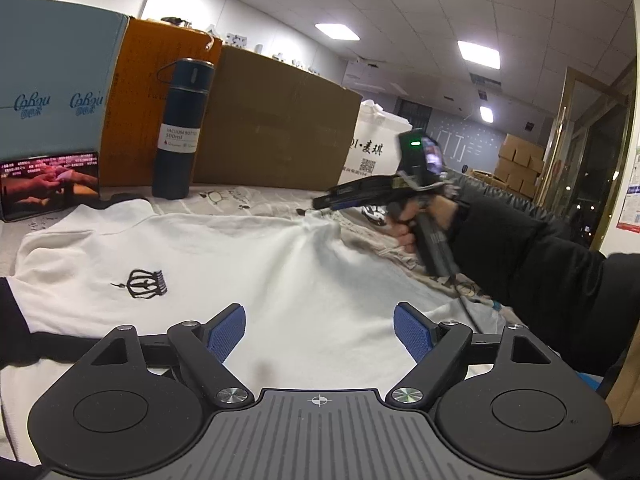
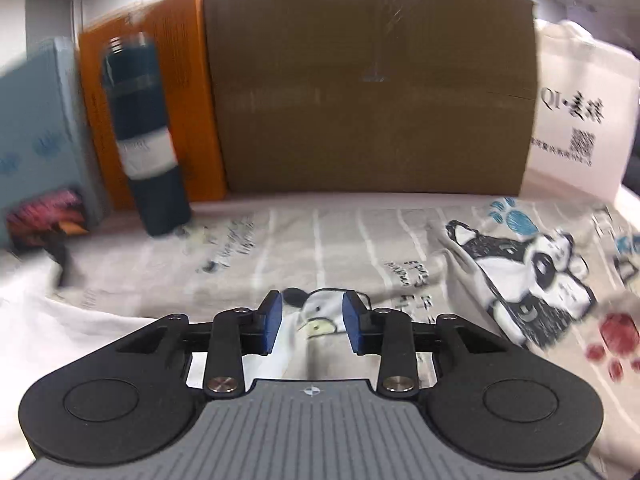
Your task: Fold clothes
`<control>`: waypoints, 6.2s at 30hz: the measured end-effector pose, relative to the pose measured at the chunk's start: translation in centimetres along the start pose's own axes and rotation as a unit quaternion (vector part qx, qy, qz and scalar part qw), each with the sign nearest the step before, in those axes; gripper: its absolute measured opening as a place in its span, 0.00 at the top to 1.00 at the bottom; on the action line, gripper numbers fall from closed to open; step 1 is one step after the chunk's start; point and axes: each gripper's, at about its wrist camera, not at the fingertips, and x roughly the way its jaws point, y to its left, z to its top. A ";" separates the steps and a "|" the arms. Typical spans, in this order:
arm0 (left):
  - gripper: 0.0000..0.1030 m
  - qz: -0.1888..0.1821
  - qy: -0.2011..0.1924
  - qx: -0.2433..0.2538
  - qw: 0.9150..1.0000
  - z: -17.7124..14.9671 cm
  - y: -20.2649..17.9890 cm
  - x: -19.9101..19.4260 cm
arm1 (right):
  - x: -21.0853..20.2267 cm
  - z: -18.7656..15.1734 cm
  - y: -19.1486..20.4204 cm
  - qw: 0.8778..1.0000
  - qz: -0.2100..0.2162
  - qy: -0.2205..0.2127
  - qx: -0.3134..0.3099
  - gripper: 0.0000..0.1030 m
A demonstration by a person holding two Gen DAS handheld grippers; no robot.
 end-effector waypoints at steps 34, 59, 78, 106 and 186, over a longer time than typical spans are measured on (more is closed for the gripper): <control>0.17 -0.002 -0.011 0.005 1.000 0.1 -0.1 -0.2 | -3.5 -4.3 2.3 1.000 0.027 0.013 -0.006 0.66; 0.16 0.254 -0.018 0.089 0.963 -5.6 -1.7 -15.7 | -18.5 -14.7 8.0 0.965 0.132 -0.102 -0.202 0.11; 0.17 0.014 -0.040 0.066 0.997 -10.0 -8.0 -15.9 | -24.3 -21.7 18.0 0.836 0.399 -0.058 -0.372 0.09; 0.89 0.053 -0.099 0.070 0.991 -9.9 -6.9 -12.5 | -20.2 -18.2 13.1 0.867 0.430 -0.009 -0.250 0.17; 0.89 0.333 0.080 -0.049 0.938 -6.1 3.1 -14.7 | -15.2 -14.0 -1.1 0.982 0.014 0.015 0.189 0.93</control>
